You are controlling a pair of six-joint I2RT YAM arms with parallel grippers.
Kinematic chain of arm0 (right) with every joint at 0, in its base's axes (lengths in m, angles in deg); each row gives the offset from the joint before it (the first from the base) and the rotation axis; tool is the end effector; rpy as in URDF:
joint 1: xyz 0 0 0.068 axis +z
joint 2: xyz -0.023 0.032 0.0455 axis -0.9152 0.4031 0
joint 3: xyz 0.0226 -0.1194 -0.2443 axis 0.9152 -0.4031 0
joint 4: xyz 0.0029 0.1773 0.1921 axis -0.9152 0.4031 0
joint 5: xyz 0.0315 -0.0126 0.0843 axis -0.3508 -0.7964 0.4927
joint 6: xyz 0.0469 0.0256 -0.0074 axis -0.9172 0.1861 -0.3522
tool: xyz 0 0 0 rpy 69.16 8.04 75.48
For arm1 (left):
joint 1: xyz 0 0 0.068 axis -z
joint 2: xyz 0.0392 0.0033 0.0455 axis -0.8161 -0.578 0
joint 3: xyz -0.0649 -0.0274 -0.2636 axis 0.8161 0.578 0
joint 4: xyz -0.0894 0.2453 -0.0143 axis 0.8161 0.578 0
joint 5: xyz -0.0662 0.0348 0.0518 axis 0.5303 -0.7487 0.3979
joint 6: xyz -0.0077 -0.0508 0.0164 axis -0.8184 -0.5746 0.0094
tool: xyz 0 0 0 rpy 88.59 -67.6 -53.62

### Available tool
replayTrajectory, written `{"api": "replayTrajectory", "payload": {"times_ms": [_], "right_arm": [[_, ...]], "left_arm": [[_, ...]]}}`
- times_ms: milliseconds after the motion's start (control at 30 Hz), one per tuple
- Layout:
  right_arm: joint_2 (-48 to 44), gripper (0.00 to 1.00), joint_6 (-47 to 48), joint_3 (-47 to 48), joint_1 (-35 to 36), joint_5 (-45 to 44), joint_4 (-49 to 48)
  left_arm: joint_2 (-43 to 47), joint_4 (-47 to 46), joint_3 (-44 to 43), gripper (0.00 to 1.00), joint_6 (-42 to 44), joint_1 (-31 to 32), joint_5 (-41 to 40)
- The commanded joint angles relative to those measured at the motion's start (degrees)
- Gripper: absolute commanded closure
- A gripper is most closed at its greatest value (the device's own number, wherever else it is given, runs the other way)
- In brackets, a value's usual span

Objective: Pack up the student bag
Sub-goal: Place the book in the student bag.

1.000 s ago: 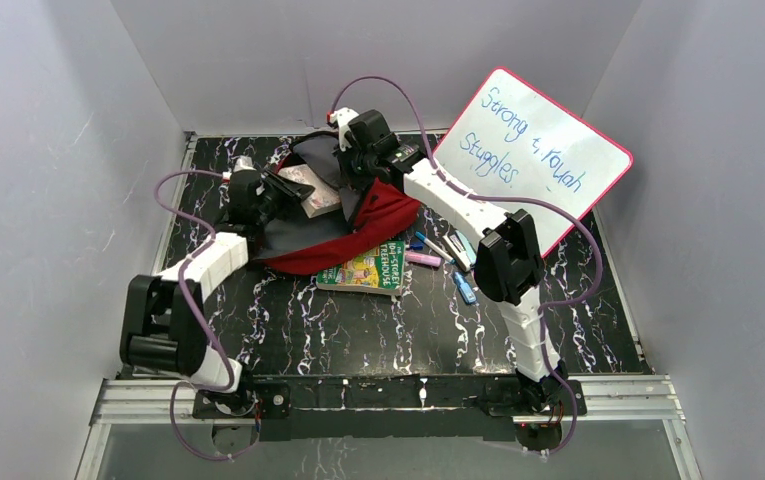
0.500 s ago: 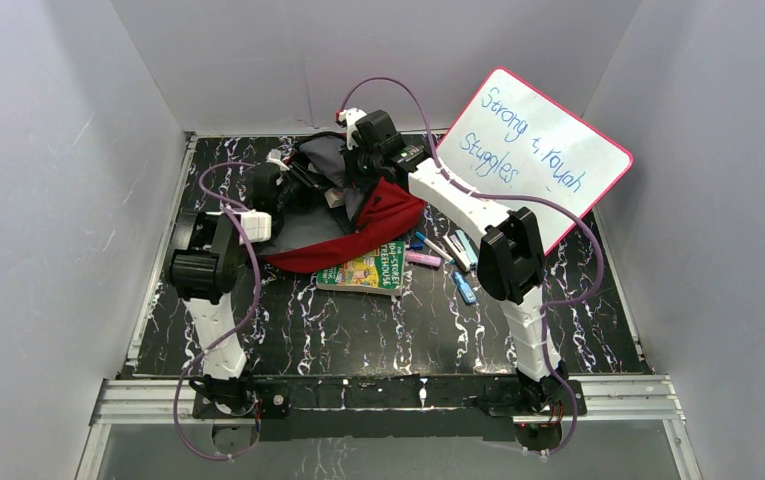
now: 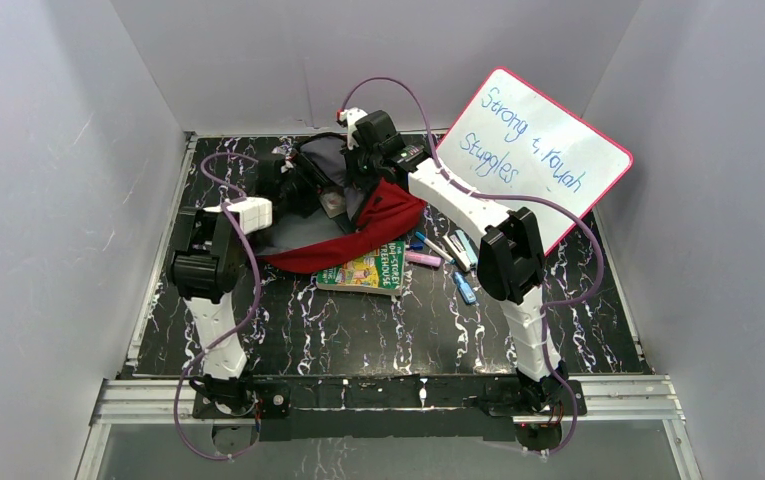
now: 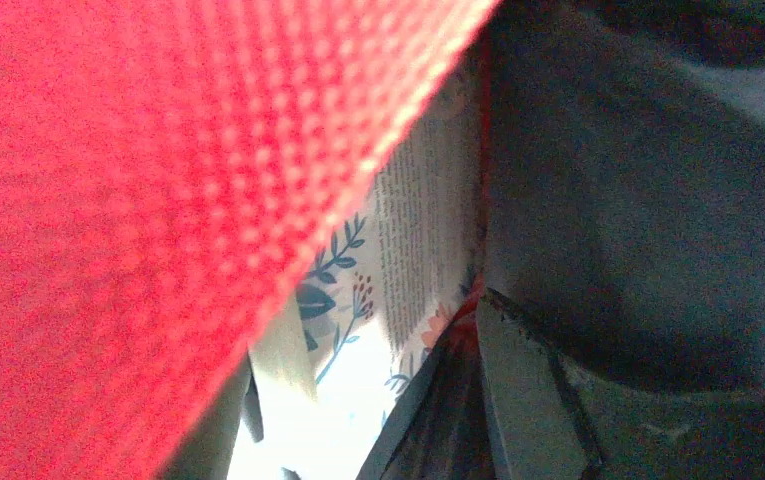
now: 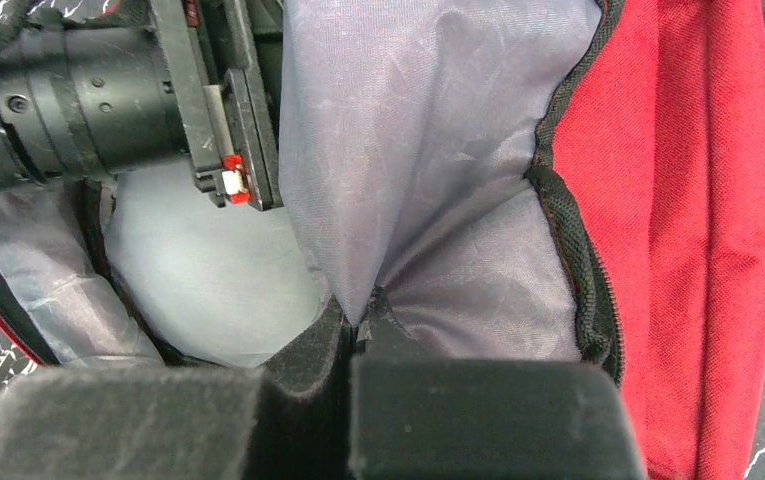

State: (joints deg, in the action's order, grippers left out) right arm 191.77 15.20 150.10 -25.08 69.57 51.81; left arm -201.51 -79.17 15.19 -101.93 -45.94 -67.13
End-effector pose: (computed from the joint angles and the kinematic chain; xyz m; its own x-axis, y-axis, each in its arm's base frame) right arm 0.3823 0.3369 0.3075 -0.5024 -0.2553 -0.8261 -0.6313 0.7612 0.1487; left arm 0.4317 -0.0802 0.1705 -0.6236 -0.6960 -0.3560 -0.0835 0.5121 -0.8548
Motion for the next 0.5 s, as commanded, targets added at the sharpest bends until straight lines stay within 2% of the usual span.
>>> {"api": "replayTrajectory", "payload": {"times_ms": [0,67,233,400,467], "right_arm": [[-1.5,0.95,-0.5,1.3,-0.6,-1.8,-1.8],[-1.3,0.95,-0.5,1.7,-0.9,-2.9,-1.5],[0.1,0.9,-0.6,2.8,-1.4,-3.1,0.0],[2.5,0.85,0.1,4.5,-1.5,-0.8,1.8],[3.4,0.77,1.0,5.8,-1.5,2.4,2.9]], "left_arm": [[7.9,15.7,-6.0,0.24,8.2,-0.2,-6.7],[9.5,24.9,-8.3,0.23,10.6,-0.2,-11.6],[13.9,38.3,-11.4,0.22,16.5,-0.2,-20.8],[24.6,40.8,-4.0,0.21,18.9,-0.2,-25.2],[30.5,40.5,-0.2,0.21,20.0,-0.2,-26.3]]}}
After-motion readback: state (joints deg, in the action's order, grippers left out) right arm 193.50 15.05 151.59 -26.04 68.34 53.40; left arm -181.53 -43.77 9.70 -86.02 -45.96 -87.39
